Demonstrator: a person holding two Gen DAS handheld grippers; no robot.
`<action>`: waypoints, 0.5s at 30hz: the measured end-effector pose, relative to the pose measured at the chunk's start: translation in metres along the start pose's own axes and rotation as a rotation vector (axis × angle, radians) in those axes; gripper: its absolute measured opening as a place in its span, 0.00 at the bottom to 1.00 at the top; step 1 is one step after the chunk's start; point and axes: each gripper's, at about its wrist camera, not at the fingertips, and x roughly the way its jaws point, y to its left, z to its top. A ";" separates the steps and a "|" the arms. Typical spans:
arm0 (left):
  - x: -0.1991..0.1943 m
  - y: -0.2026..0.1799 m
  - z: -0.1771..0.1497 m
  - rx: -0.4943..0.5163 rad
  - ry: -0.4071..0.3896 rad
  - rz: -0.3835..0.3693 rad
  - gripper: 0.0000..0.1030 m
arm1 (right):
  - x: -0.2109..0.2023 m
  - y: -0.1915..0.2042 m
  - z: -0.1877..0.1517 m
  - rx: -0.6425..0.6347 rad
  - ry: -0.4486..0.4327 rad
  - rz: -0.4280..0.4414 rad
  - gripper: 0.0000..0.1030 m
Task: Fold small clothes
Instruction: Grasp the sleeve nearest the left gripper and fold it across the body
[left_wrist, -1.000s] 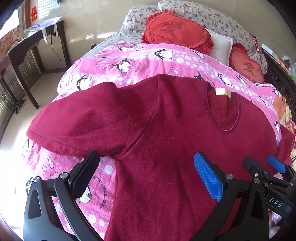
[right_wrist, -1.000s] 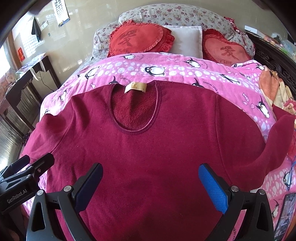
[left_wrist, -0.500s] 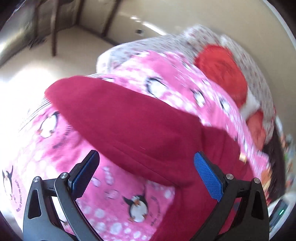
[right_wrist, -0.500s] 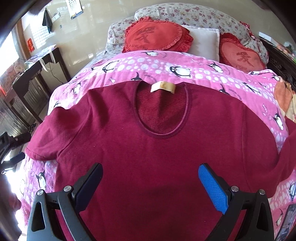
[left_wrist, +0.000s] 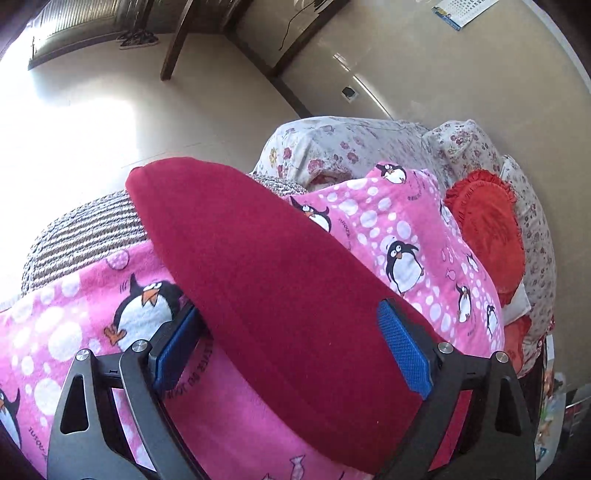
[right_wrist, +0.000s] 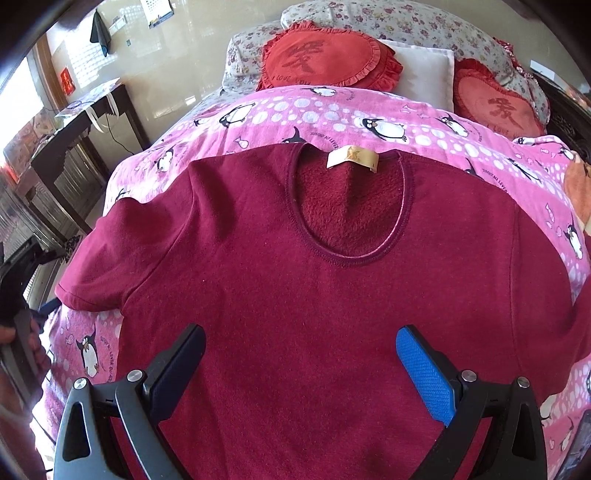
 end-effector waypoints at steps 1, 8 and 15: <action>0.002 -0.001 0.002 0.008 -0.006 -0.001 0.88 | 0.000 -0.001 0.000 0.002 0.002 0.000 1.00; -0.008 -0.031 0.001 0.124 0.011 -0.044 0.11 | -0.008 -0.019 -0.001 0.045 -0.011 0.001 1.00; -0.090 -0.149 -0.053 0.406 -0.074 -0.319 0.10 | -0.023 -0.053 0.004 0.136 -0.048 -0.007 1.00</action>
